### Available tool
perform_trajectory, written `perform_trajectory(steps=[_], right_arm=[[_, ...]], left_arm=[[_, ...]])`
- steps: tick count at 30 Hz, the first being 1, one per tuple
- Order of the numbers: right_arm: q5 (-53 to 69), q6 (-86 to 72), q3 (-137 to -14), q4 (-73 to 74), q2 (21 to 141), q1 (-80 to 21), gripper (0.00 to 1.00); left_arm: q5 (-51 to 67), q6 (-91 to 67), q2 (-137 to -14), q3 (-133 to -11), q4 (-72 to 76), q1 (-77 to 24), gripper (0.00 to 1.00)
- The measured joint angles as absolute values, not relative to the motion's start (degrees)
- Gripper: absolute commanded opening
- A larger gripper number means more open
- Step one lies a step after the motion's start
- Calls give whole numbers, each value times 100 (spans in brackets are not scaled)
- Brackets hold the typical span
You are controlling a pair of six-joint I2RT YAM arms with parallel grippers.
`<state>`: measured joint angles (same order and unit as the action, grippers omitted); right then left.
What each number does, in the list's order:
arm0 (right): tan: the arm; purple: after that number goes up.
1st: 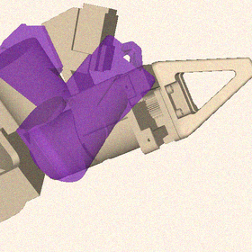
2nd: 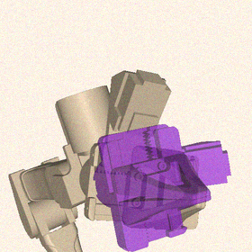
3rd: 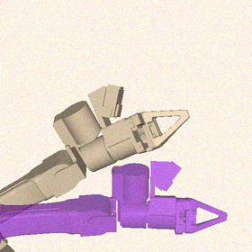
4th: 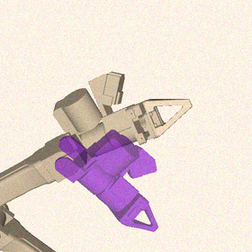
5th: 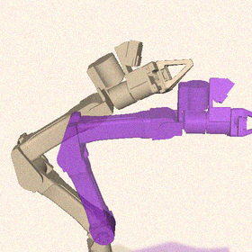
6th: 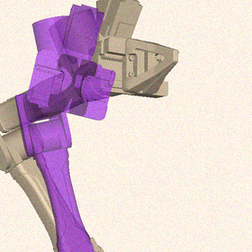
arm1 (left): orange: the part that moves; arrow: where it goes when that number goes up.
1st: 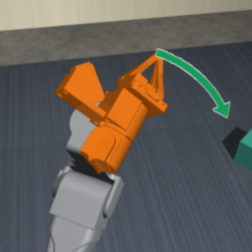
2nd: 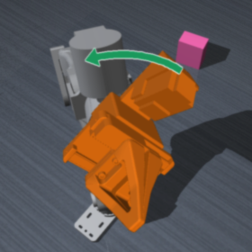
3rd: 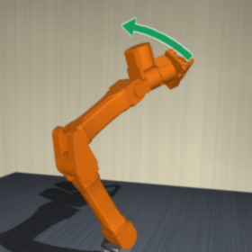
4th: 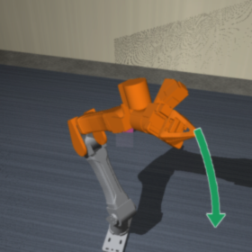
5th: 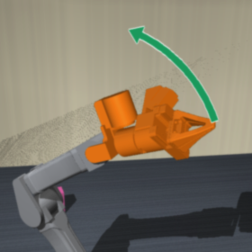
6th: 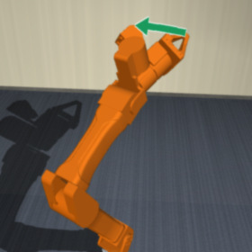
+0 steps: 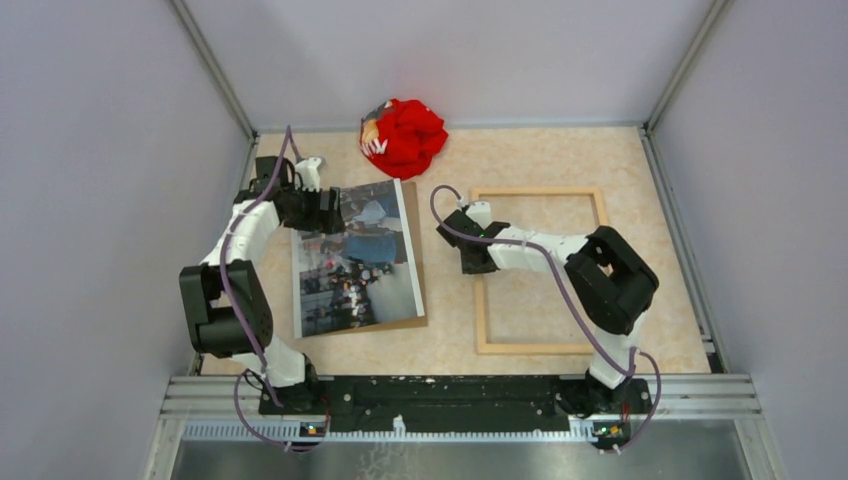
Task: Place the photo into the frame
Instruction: Turn over the photo frame at the center of the board.
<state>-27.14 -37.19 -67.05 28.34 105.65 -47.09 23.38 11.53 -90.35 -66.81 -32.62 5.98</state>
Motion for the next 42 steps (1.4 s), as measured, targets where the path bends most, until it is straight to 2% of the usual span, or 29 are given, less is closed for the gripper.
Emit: perform_trajectory(steps=[5,11,14,17,22,35,42], right_arm=[[-2716,-3883,-6661,2836,10565,-4709,39],[-2707,-3979,-6635,2790,10562,-4709,33],[-2687,-4010,-6641,2794,10562,-4709,21],[-2611,-3994,-6707,2891,10562,-4709,0],[-2373,-3955,-7345,3411,10562,-4709,0],[-816,-3959,-10919,4303,10554,-4709,0],[755,-4751,-11345,3927,10368,-4556,0]], left_arm=[[2453,1216,-8879,-6681,-3363,596,98],[2600,1238,-8608,-6683,-3380,596,98],[2676,1249,-8573,-6687,-3400,596,99],[2753,1262,-8573,-6687,-3435,596,98],[2853,1264,-8573,-6687,-3452,596,98],[3435,1323,-8379,-6517,-3400,471,98],[3767,1295,-7990,-6510,-3295,285,98]])
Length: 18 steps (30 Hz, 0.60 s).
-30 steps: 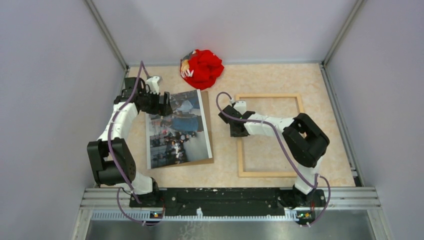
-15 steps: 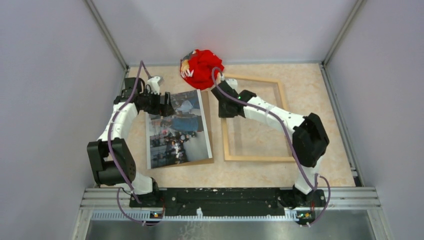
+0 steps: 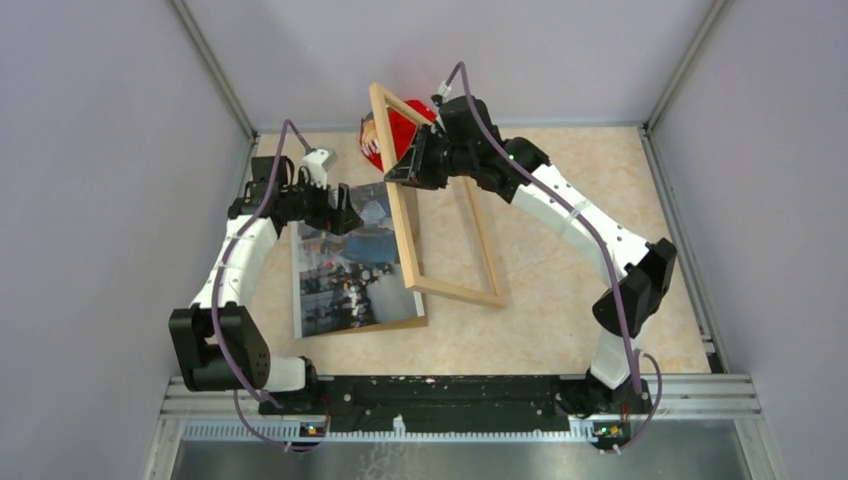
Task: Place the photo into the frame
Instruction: Turn over the photo frame at the center of the board.
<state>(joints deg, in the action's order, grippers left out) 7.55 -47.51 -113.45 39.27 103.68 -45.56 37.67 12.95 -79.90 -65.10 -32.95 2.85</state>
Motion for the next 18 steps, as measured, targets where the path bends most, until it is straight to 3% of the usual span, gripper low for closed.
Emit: perform_trajectory(steps=[8,18], right_arm=[[2445,-6095,-9889,2073,10020,-4029,0],[3350,-7155,-8626,128,9723,-3677,0]], left_arm=[[3964,1205,-7756,-6510,-3212,75,99],[3778,941,-7780,-6737,-2978,-587,98]])
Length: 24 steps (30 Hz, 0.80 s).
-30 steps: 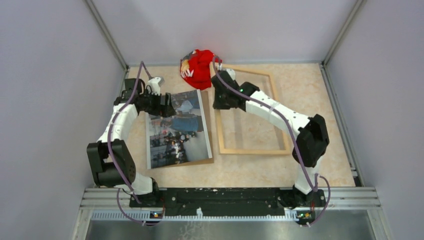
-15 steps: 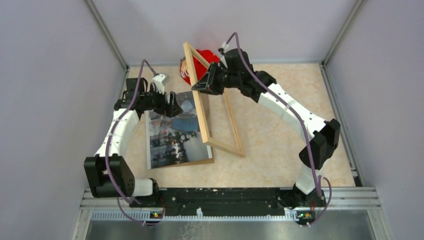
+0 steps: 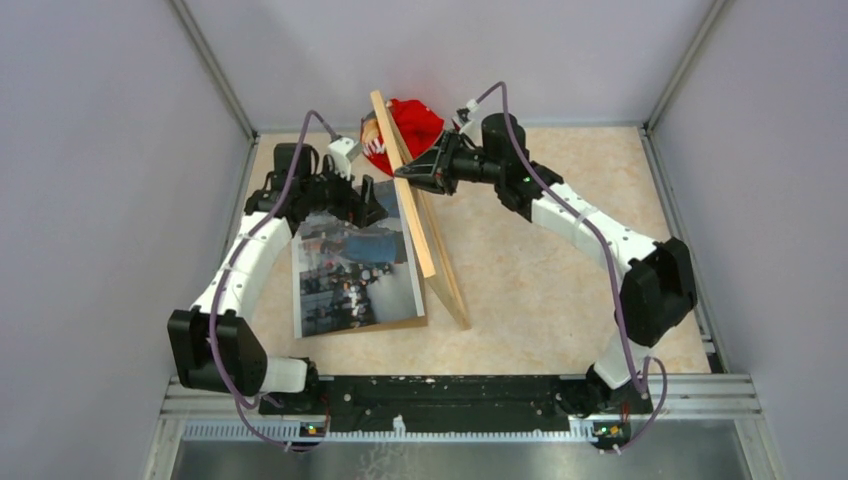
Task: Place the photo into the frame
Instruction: Turn over the photo frame at the center of the board.
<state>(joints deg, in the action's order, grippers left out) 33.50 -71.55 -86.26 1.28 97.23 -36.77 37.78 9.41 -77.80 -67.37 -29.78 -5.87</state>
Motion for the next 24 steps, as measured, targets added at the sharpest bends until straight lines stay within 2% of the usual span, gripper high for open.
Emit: perform_trajectory(steps=[5,7,14,24], right_arm=[[3568,-7352,-8246,-130,9452,-3454,31],[3629,-7384,-8187,-115,9376,-3354,39],[3782,-7019,-8348,480,9174,-2993,52],[3736,-5686,-9760,2639,9174,-2845,57]], left_arm=[[3597,617,-7940,-7225,-2681,-888,99],[3489,495,-7979,-7358,-2510,-950,98],[3041,235,-8206,-7780,-2086,-1227,99],[2453,117,-9091,-8855,-2012,-1791,98]])
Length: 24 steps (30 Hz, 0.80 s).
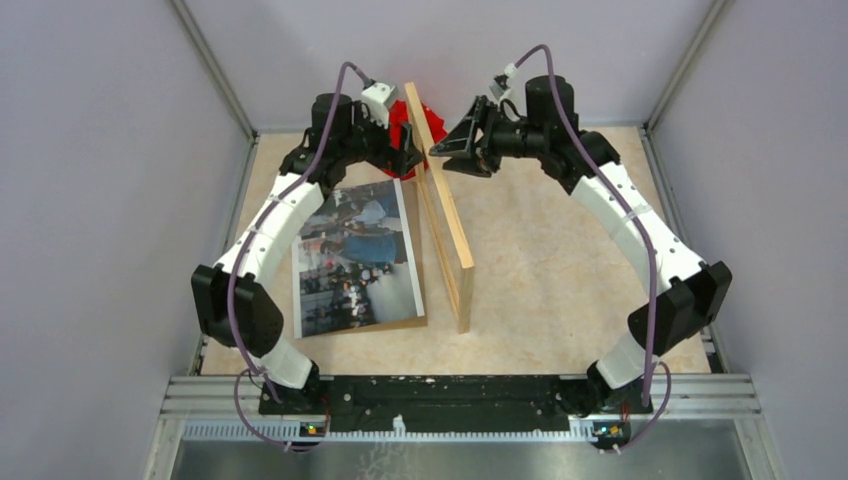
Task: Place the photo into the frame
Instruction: Turn over the photo frame at the center of the board.
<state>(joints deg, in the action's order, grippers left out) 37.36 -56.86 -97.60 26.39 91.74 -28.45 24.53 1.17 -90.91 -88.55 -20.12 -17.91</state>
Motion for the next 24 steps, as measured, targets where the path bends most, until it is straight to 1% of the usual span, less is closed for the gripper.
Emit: perform_trajectory(steps=[8,14,24], right_arm=[[3321,-4646,-10768,4276,9177,-2836,57],[2729,-3999,-10956,5317,9218,-2834,57],[2615,-3701,-10844,5682,9231,-2834,60]], left_arm=[[2279,123,-9421,-9223,-2012,-2117,99],[2239,130,-9544,-9225,-2014,-2171,98],[2171,180,-9703,-9266,-1973,-2191,98]])
